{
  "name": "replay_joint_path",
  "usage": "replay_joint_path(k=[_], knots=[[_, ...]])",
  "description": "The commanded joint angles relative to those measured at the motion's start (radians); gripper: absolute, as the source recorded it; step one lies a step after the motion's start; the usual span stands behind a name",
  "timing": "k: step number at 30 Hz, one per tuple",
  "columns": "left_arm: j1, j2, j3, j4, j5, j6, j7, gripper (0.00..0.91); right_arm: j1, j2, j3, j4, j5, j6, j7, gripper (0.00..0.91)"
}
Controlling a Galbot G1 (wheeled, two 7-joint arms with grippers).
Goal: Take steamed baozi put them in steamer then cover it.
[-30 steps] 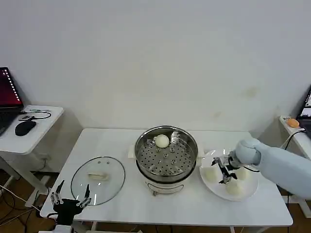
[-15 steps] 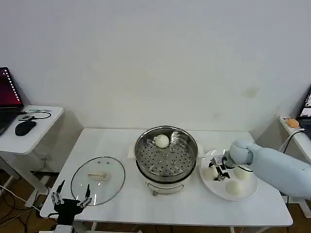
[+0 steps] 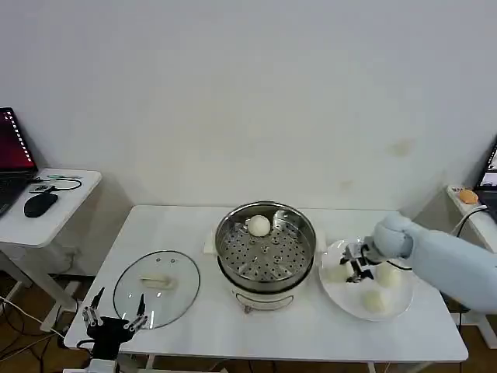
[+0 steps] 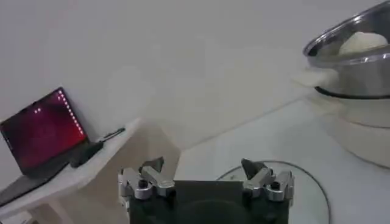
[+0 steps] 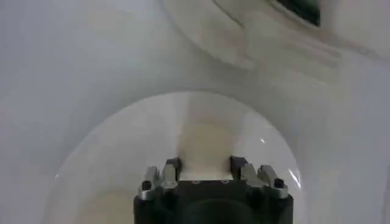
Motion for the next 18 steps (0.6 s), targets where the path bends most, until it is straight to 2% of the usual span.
replay_joint_path(k=[1,4,5,9,14,16,18], knots=[[-0.002,0.014,0.000,-0.001,-0.005,0.001,0.002,0.907,0.437,-0.089,-0.239,0.086,0.149,-0.010,-0.003,0.554],[-0.003,0.022,-0.001,-0.003,-0.006,0.004,0.002,0.907,0.563,-0.072,-0.293,0.115,0.220,-0.024,0.007,0.554],[-0.002,0.025,-0.001,-0.003,-0.006,0.004,0.003,0.907,0.624,-0.053,-0.339,0.138,0.242,-0.034,0.011,0.564],[-0.016,0.027,0.000,0.003,-0.008,0.006,0.003,0.907,0.687,0.047,-0.371,0.200,0.344,-0.085,0.041,0.564],[-0.034,0.022,0.005,0.011,-0.007,0.009,0.003,0.907,0.684,0.246,-0.370,0.227,0.450,-0.177,0.090,0.564],[-0.037,0.021,0.003,0.009,-0.007,0.010,0.003,0.907,0.678,0.293,-0.371,0.222,0.476,-0.197,0.098,0.564],[-0.038,0.020,-0.002,0.004,-0.011,0.011,0.004,0.907,0.657,0.389,-0.371,0.202,0.519,-0.229,0.112,0.564]])
